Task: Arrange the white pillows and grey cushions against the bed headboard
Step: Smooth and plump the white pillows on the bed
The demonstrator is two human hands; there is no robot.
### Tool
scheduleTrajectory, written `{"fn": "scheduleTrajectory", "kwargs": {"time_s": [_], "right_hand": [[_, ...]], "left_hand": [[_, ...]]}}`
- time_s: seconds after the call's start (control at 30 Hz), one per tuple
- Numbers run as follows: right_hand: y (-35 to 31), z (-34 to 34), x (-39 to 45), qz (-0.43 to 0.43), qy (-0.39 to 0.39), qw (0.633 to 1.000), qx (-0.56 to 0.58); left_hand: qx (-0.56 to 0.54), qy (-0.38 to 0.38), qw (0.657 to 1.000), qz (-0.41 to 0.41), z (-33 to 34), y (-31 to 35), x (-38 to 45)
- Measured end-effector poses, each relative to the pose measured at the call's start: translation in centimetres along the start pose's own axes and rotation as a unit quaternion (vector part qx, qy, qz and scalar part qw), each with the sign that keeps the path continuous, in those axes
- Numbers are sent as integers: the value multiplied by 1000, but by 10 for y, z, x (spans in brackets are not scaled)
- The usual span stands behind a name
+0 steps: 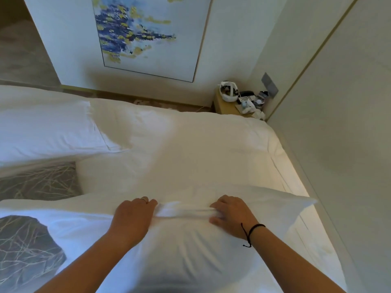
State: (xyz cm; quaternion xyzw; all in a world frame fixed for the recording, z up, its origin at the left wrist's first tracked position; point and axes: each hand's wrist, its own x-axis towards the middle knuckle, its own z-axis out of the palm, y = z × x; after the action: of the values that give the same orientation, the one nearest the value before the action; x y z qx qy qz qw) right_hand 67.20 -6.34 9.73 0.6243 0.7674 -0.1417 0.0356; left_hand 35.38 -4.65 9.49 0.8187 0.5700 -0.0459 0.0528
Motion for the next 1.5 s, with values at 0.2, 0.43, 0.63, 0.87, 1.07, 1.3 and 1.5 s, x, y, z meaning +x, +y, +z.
{"fn": "scheduleTrajectory", "kwargs": {"time_s": [0.2,0.43,0.63,0.87,1.07,1.3,1.5], "right_hand": [[-5,2,-10,53,-35,998,-12],[14,-6,-10,49,-92,995,-6],[31,12,6,49,-140,989,10],[81,28,16,-56,-88,994,23],[124,48,15,-89,-77,992,38],[114,43,23,-85,-90,992,29],[119,49,24,-35,-88,994,47]], "left_hand": [[-17,-27,999,9,12,-8,-4],[-43,-11,999,0,25,-15,-21],[-68,12,998,-6,23,-4,-11],[-1,-49,995,-81,24,42,12],[9,-105,983,-148,11,72,31],[82,-121,975,-167,14,89,39],[53,56,991,-106,35,91,45]]}}
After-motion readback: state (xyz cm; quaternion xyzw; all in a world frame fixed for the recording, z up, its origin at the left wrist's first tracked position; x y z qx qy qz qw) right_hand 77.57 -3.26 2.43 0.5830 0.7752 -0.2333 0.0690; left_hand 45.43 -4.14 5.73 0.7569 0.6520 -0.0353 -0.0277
